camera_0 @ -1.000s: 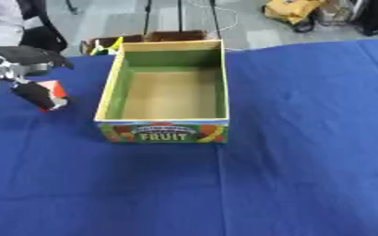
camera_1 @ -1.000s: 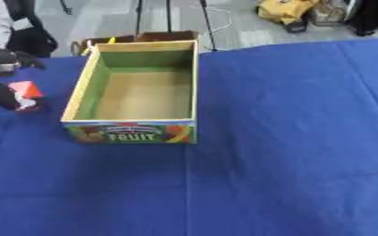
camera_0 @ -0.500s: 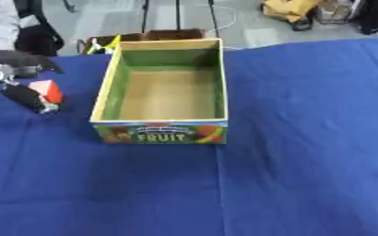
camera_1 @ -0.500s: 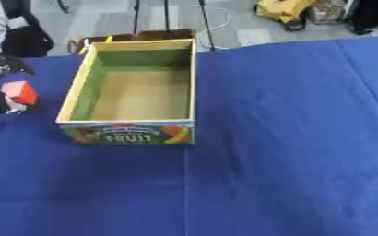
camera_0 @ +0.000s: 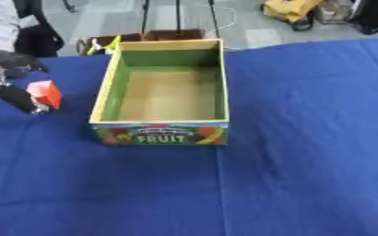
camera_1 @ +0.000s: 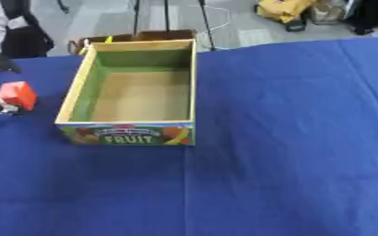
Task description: Pick up objects on the table and place them in the box.
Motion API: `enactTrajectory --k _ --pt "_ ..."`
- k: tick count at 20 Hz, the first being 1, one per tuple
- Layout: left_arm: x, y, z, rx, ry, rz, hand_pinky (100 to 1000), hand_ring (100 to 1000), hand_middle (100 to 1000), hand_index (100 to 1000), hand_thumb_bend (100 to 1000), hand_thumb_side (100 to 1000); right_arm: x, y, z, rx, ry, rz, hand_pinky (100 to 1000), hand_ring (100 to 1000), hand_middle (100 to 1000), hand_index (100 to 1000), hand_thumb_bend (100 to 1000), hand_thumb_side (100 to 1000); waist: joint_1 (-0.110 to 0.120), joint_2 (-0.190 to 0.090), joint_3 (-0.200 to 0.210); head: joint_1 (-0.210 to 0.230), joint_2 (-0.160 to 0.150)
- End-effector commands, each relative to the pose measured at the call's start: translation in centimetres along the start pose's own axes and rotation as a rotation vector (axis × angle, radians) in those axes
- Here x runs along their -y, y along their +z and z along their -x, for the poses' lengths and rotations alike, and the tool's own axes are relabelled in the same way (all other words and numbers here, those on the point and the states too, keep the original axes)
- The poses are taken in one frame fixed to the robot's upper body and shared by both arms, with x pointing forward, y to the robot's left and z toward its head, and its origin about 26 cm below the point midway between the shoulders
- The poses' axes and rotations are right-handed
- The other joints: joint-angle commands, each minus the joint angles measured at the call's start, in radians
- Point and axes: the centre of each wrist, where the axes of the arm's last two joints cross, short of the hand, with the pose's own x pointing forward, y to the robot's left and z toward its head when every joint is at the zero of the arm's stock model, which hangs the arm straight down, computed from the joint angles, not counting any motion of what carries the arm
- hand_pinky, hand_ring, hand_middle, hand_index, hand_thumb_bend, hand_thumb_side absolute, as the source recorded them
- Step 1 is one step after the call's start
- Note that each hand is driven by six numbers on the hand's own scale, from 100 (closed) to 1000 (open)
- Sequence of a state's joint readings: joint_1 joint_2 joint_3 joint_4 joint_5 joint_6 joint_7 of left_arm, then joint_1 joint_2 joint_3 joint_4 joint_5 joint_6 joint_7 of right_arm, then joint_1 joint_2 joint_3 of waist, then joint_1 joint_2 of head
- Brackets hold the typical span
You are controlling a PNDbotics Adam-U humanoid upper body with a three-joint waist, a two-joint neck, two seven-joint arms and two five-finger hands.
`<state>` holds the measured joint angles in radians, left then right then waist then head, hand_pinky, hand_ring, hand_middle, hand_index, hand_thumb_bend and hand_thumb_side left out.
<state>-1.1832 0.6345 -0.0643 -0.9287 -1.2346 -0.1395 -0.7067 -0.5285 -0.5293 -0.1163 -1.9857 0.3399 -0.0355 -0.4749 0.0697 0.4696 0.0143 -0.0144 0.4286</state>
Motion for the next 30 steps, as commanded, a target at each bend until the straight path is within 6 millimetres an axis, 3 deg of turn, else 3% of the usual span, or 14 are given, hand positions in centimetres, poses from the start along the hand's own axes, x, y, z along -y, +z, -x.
enactTrajectory --k 1,15,30 --pt "-1.6 1.2 1.9 -0.049 -0.018 -0.053 877 956 994 1000 468 564 0.4 -0.8 -0.5 0.037 0.001 0.002 714 686 695 810 262 1000 0.0 -0.018 -0.004 0.007 -0.021" --pt "-1.9 1.7 4.2 -0.124 0.005 -0.072 877 952 985 1000 428 537 0.6 -1.1 -0.6 0.05 0.006 0.009 716 685 690 808 258 1000 0.017 0.016 -0.038 0.024 -0.071" --pt "-2.5 2.1 5.1 -0.134 0.052 0.025 887 954 979 1000 415 534 0.6 -1.3 -0.7 0.054 0.008 0.014 718 684 687 803 259 1000 0.027 0.043 -0.047 0.028 -0.081"
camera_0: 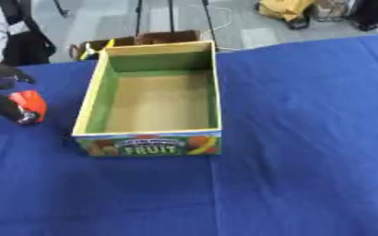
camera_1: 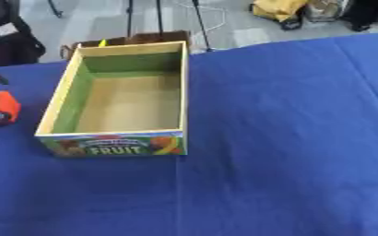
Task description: Pick up objects on the table and place them in the box.
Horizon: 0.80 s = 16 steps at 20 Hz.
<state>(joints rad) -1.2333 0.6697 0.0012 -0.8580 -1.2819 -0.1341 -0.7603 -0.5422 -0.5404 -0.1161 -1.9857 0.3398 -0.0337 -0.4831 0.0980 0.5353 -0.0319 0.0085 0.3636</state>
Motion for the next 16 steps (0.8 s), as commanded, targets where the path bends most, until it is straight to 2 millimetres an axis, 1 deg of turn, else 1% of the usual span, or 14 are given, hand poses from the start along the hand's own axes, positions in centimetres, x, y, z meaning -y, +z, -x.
enactTrajectory --k 1,10,16 --pt "-1.5 1.4 2.1 -0.051 0.011 -0.025 888 955 980 1000 416 534 0.5 -0.8 -0.5 0.039 0.004 0.002 718 684 687 803 262 1000 -0.001 -0.022 -0.001 0.006 -0.018" --pt "-1.3 1.2 2.7 -0.081 0.029 0.003 888 959 1000 1000 413 532 0.5 -1.0 -0.6 0.045 0.0 0.001 720 684 687 801 272 1000 0.003 -0.007 -0.01 0.018 -0.044" --pt "-1.4 1.4 3.3 -0.107 0.034 0.007 895 955 981 1000 392 521 0.5 -1.1 -0.6 0.048 -0.001 -0.001 721 683 685 800 279 1000 0.007 0.005 -0.015 0.021 -0.06"
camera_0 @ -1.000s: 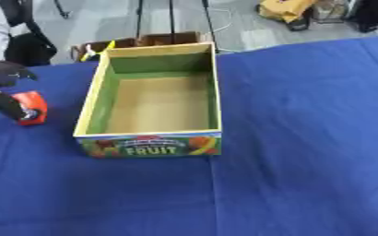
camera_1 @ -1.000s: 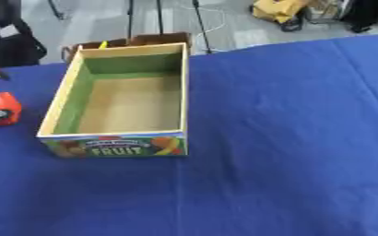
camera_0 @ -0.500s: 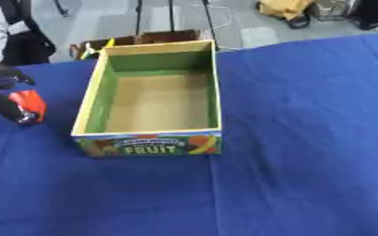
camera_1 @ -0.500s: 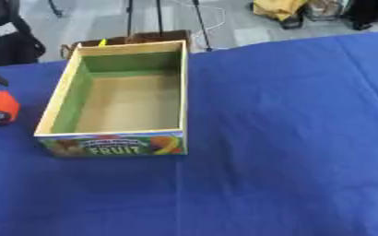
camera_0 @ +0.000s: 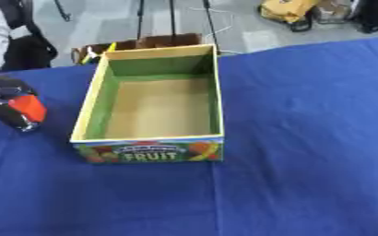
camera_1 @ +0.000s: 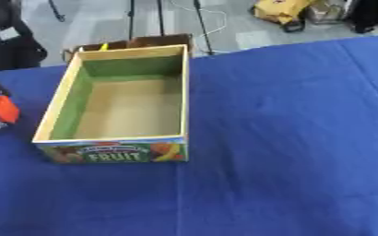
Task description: Pick up objects on the table and place them in the box.
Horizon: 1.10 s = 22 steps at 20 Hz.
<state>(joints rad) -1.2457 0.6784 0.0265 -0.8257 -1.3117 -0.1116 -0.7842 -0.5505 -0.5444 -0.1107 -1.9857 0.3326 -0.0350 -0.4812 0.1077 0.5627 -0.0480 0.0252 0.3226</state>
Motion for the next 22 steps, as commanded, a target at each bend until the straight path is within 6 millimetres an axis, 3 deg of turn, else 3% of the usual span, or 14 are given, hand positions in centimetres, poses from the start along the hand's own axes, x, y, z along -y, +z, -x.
enactTrajectory --k 1,10,22 --pt "-1.5 1.4 2.4 -0.058 0.009 -0.027 893 953 981 1000 391 520 0.6 -0.9 -0.5 0.042 0.01 0.002 722 683 685 800 257 1000 -0.003 -0.021 0.001 0.003 -0.02" --pt "-2.3 2.1 3.1 -0.03 0.058 -0.027 876 941 963 1000 355 537 0.8 -0.8 -0.4 0.035 0.019 0.001 723 681 682 798 283 1000 0.003 -0.015 0.006 -0.006 -0.023" --pt "-2.4 2.0 2.9 -0.012 0.077 -0.043 809 876 893 986 317 481 0.8 -0.8 -0.4 0.036 0.015 0.003 724 682 682 798 294 1000 0.004 -0.015 0.005 -0.001 -0.033"
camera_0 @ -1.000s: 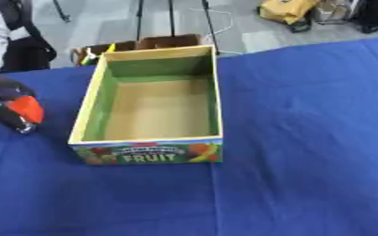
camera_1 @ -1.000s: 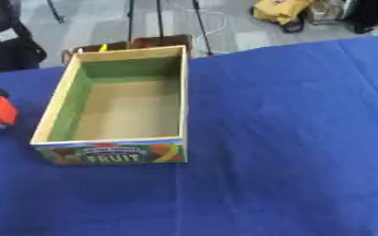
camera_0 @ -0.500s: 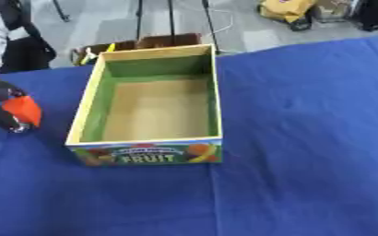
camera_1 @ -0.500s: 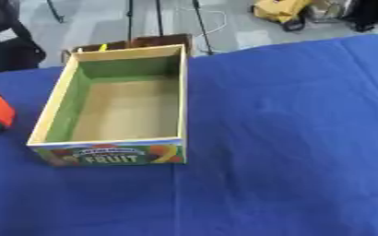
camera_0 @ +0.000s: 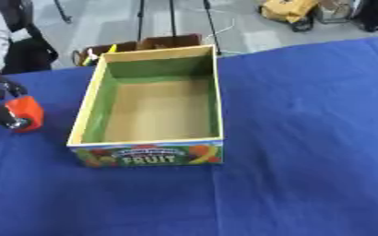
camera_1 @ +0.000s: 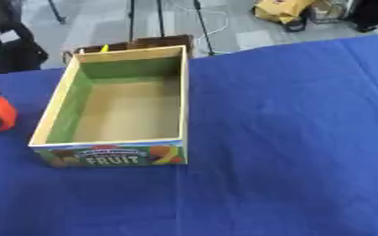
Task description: Pick up objects on the table and place them in the box.
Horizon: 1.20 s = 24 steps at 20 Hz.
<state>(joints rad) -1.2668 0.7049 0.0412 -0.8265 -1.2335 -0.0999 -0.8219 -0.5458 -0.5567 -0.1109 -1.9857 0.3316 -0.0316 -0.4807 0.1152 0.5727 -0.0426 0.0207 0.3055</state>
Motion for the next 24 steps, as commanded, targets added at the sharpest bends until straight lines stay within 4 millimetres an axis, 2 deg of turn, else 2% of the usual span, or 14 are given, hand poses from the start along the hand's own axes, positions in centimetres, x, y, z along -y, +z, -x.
enactTrajectory --k 1,8,11,14,16,20,21,24 --pt "-1.3 1.15 1.43 -0.036 -0.001 -0.044 806 872 891 984 311 475 0.6 -0.81 -0.44 0.036 0.003 0.011 725 682 682 798 294 1000 -0.004 -0.024 -0.001 0.004 -0.017" --pt "-0.77 0.69 1.29 -0.035 -0.003 -0.037 741 805 849 942 211 413 0.61 -0.9 -0.47 0.036 -0.003 0.021 727 682 680 798 296 1000 -0.004 -0.017 -0.006 0.007 -0.022" --pt "-0.59 0.52 1.26 -0.034 0.004 -0.036 693 743 801 898 165 390 0.61 -0.93 -0.48 0.036 -0.006 0.025 728 682 680 798 294 1000 -0.004 -0.015 -0.007 0.008 -0.022" --pt "-0.48 0.4 1.19 -0.03 0.01 -0.036 664 696 764 871 147 381 0.61 -0.94 -0.49 0.035 -0.009 0.027 728 682 678 798 293 1000 -0.003 -0.014 -0.007 0.009 -0.021" --pt "-0.37 0.3 1.15 -0.026 0.015 -0.033 665 697 749 865 149 385 0.61 -0.94 -0.48 0.035 -0.01 0.029 728 682 677 798 293 1000 -0.003 -0.014 -0.008 0.009 -0.022" --pt "-0.35 0.22 0.94 -0.015 0.024 -0.051 646 669 662 767 124 389 0.66 -0.87 -0.42 0.029 -0.007 0.034 729 682 675 799 290 1000 -0.003 -0.014 -0.011 0.009 -0.023" --pt "-0.37 0.22 0.91 -0.015 0.024 -0.061 632 658 635 736 100 375 0.67 -0.85 -0.4 0.028 -0.007 0.035 729 682 675 799 291 1000 -0.003 -0.014 -0.011 0.01 -0.023" --pt "-0.39 0.22 0.86 -0.02 0.025 -0.097 598 631 582 672 100 348 0.68 -0.86 -0.4 0.027 -0.008 0.039 729 683 675 800 289 1000 -0.003 -0.016 -0.011 0.01 -0.021"
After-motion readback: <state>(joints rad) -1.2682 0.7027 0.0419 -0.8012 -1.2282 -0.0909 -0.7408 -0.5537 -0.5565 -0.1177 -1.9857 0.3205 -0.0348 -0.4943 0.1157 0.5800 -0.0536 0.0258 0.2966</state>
